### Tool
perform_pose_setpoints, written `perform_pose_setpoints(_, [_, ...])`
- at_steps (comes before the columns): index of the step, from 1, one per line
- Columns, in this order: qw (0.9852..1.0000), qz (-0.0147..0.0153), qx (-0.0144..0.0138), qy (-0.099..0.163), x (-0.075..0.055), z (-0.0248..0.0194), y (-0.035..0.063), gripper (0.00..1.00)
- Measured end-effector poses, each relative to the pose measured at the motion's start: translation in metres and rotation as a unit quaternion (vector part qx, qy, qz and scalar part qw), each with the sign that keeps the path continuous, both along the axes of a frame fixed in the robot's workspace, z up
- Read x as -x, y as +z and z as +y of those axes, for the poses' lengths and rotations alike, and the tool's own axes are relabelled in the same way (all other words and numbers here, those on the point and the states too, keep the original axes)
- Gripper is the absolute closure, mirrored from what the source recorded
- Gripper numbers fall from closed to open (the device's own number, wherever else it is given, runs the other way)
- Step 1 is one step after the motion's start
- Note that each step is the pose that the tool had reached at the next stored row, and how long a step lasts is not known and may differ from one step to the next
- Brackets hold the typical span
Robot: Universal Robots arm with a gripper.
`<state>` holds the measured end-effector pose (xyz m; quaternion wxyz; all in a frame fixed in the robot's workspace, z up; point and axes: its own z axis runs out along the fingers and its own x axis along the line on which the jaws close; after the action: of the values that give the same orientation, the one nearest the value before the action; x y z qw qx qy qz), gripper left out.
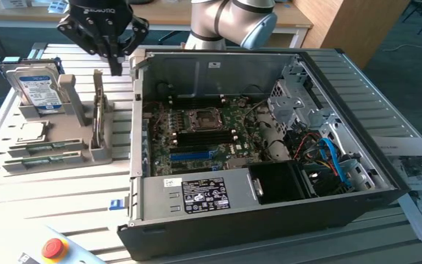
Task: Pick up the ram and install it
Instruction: 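Reach for the ram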
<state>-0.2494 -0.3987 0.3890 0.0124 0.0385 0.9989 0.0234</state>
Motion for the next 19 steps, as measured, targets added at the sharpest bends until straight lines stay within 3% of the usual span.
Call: perform_pose_setpoints(19, [1.0000,0.0000,0.0000,0.000,0.075,0.0000,-0.0028,0.90])
